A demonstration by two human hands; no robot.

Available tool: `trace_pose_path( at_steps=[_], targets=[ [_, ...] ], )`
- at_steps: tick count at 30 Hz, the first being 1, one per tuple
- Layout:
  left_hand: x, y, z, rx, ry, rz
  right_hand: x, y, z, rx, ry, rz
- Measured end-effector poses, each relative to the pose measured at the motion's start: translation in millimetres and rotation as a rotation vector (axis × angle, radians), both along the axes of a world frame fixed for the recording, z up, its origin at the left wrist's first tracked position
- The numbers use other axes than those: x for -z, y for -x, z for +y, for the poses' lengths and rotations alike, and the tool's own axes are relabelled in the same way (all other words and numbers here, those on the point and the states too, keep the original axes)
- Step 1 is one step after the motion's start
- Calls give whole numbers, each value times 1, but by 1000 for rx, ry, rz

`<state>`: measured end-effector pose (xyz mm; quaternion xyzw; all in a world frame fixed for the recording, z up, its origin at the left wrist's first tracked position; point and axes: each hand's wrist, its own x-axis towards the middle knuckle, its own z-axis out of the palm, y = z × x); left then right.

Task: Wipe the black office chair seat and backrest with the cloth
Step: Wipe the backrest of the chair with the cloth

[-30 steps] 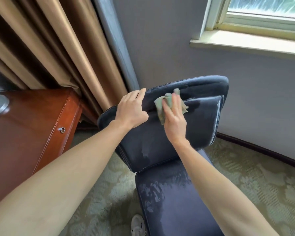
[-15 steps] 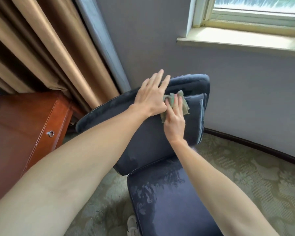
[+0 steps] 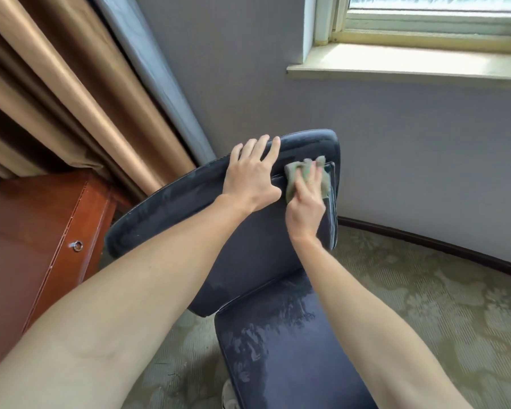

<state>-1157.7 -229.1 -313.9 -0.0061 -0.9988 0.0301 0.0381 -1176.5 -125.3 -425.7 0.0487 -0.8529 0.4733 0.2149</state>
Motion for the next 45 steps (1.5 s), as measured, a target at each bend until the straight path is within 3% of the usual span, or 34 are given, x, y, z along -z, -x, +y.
trace_pose_path(
  at_steps=[6, 12, 15, 20, 25, 31, 39, 45],
  targets=[
    [-1, -4, -4, -6, -93, 43, 14, -14, 0, -174, -97, 157],
    [-16, 1, -17, 30, -257, -51, 1, 4, 2, 103, 41, -8],
    [-20, 5, -24, 43, -278, -131, 5, -26, -32, -101, -33, 153],
    [-26, -2, -29, 76, -231, -185, 8, -61, -54, -342, -154, 204],
    [-20, -35, -63, -36, -140, -156, 4, -15, -2, -155, -171, 98],
    [-32, -52, -74, -36, -251, -191, -6, -27, -20, -22, -90, -38],
    [-26, -91, -130, -28, -131, -203, -12, -58, -60, -85, -49, -54],
    [-26, -103, -150, -86, -300, -375, -11, -85, -93, -142, -93, 39]
  ],
)
